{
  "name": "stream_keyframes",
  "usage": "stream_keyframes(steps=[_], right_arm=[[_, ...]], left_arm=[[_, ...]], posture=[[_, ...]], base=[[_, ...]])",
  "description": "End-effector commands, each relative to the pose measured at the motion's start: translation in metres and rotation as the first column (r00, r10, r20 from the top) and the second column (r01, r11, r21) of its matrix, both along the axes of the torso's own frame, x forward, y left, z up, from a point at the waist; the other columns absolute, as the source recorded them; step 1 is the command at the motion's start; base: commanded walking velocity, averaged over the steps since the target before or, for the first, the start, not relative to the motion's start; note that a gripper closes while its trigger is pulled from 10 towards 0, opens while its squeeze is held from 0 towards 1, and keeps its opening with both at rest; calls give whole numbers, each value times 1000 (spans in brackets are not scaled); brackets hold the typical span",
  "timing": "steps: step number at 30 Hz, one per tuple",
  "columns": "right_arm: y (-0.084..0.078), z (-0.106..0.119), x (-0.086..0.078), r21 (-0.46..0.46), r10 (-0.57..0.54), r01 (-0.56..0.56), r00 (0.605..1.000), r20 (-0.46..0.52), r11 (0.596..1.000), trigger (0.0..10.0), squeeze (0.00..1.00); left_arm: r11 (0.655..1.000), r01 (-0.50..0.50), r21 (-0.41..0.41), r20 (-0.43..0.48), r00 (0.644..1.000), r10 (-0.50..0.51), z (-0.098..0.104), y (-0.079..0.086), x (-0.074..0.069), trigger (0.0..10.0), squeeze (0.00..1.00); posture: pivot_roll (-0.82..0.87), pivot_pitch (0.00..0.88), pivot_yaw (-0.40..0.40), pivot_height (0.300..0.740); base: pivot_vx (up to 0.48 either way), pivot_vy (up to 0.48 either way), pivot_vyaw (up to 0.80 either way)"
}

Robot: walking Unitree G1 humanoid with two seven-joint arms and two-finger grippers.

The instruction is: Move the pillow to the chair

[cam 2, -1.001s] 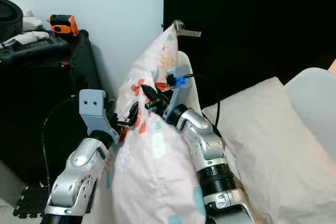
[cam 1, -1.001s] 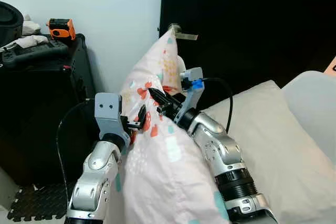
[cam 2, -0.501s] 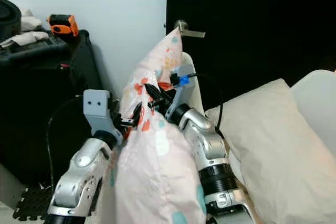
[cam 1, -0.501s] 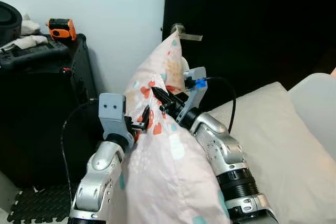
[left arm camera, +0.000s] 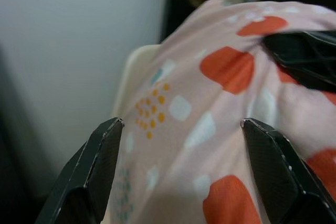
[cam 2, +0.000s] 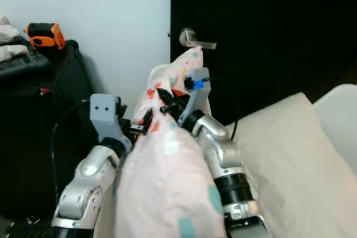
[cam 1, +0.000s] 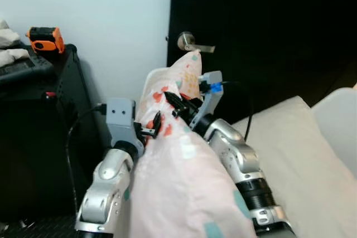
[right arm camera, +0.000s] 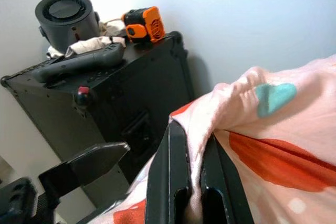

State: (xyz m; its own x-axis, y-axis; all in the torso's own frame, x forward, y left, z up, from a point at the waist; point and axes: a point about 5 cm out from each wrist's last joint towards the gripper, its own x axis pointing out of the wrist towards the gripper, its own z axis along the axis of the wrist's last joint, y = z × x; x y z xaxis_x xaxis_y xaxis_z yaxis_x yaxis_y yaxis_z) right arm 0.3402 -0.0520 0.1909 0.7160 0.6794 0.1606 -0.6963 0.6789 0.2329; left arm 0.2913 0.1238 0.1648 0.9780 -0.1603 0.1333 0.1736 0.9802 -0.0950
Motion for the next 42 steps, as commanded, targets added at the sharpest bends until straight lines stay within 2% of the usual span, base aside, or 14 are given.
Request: stream_keyframes(steps=[1,11,15,17,21,24,26,29,30,31,34,36,41,42], right_arm=[[1,20,0,41,13,-17,997,75,999,10000,0],[0,20,2,39,17,-19,999,52,999,10000,0],[2,18,4,-38,42,-41,999,20,998,10000,0],[5,19,6,-178,50,-43,998,38,983,10000,0],[3,23,10,-222,38,-25,998,53,975,10000,0],[-3,35,19,-332,28,20,990,138,943,10000,0],[-7,45,24,-434,55,62,966,251,899,10000,0],[-15,68,36,-645,145,264,849,509,717,10000,0],[-15,68,36,-645,145,264,849,509,717,10000,0],[-17,74,42,-697,184,372,791,584,613,10000,0],[-17,77,44,-706,198,408,770,607,578,10000,0],[-12,86,46,-705,262,512,685,680,491,10000,0],[11,99,37,-646,394,558,514,762,521,10000,0],[11,99,37,-646,394,558,514,762,521,10000,0]], left_arm=[[1000,22,0,-26,999,-22,-5,-6,-1,10000,0],[999,30,18,-12,999,-30,-4,-7,-1,10000,0],[999,26,38,-8,1000,-26,-3,-8,-2,10000,0],[998,29,52,1,1000,-29,-1,-9,-3,10000,0],[999,17,38,10,1000,-17,1,-7,-3,10000,0],[1000,-10,17,32,999,9,6,-1,-5,10000,0],[1000,-17,18,59,998,16,12,1,-7,10000,0],[999,-9,38,140,990,4,33,4,-10,10000,0],[999,-9,38,140,990,4,33,4,-10,10000,0],[998,-12,61,173,985,1,42,6,-10,10000,0],[998,-16,67,185,983,3,46,7,-10,10000,0],[997,-30,69,209,978,15,54,10,-8,10000,0],[997,-23,73,243,970,5,68,10,-10,10000,0],[997,-23,73,243,970,5,68,10,-10,10000,0]], posture=[[44,0,-72,740],[49,0,-78,740],[56,0,-81,740],[60,0,-84,740],[61,0,-86,740],[65,0,-89,740],[71,0,-92,740],[80,0,-97,740],[80,0,-97,740],[86,0,-101,740],[90,0,-102,740],[92,0,-102,740],[100,0,-101,740],[100,0,-101,740]], base=[[274,0,0],[27,-25,0],[0,-457,0],[0,-454,0],[0,-110,0],[0,0,0],[0,0,0],[0,0,0],[0,0,0],[0,0,0],[0,0,0],[0,0,0],[0,0,0],[0,0,0]])
